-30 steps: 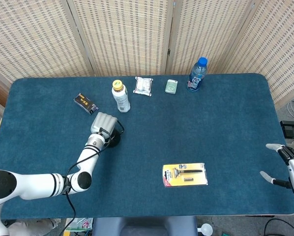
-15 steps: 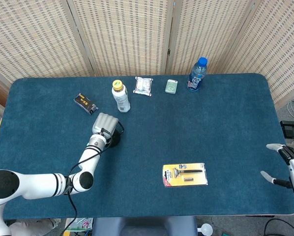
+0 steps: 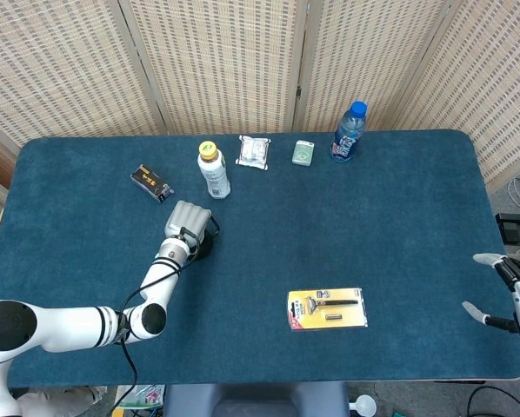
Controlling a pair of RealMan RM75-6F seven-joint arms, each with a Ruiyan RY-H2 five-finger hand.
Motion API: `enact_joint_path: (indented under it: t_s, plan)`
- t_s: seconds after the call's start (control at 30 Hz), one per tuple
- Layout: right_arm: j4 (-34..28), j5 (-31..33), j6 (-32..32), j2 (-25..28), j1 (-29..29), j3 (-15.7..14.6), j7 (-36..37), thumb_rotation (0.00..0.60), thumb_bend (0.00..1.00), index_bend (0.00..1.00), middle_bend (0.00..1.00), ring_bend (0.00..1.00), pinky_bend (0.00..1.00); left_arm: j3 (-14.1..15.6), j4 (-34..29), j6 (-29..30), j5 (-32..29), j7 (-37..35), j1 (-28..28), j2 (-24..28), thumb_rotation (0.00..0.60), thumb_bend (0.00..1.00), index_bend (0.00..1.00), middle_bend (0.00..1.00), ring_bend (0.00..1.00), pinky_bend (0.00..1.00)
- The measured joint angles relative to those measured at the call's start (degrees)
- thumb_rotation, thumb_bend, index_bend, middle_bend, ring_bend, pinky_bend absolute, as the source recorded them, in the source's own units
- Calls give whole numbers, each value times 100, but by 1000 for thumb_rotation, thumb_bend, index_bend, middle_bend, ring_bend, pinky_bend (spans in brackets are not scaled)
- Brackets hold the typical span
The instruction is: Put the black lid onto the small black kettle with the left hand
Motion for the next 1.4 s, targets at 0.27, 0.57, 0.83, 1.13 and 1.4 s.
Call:
enact_joint_path:
  t_s: [0.27, 0.57, 0.83, 1.13, 1.4]
  plan:
    - [-3, -9, -5, -3, 4, -2, -18, 600, 85, 291, 297, 268, 389, 10, -56, 79, 16, 20, 3, 28, 600, 135, 359, 1000, 962, 1000]
    - [-3, -37, 45, 3, -16, -5, -4, 600, 85, 291, 297, 268, 389, 18, -317, 297, 52, 71, 28, 165, 600, 136, 358, 1000, 960, 1000]
    - [-6, -53, 44, -6, -15, -12, -30, 600, 85, 291, 297, 268, 389, 45, -879, 521, 216, -37, 190, 484, 600, 437, 362, 1000, 943, 1000]
    - [-28, -46, 15, -18, -1, -13, -85, 600, 85, 291, 297, 268, 389, 172, -1479, 729, 590, -300, 499, 846, 600, 573, 354, 1000, 942, 1000]
    - [-31, -26, -8, -20, 8, -9, -87, 600, 86, 291, 297, 268, 389, 211, -1489, 669, 547, -337, 568, 870, 600, 657, 328, 1000, 942, 1000]
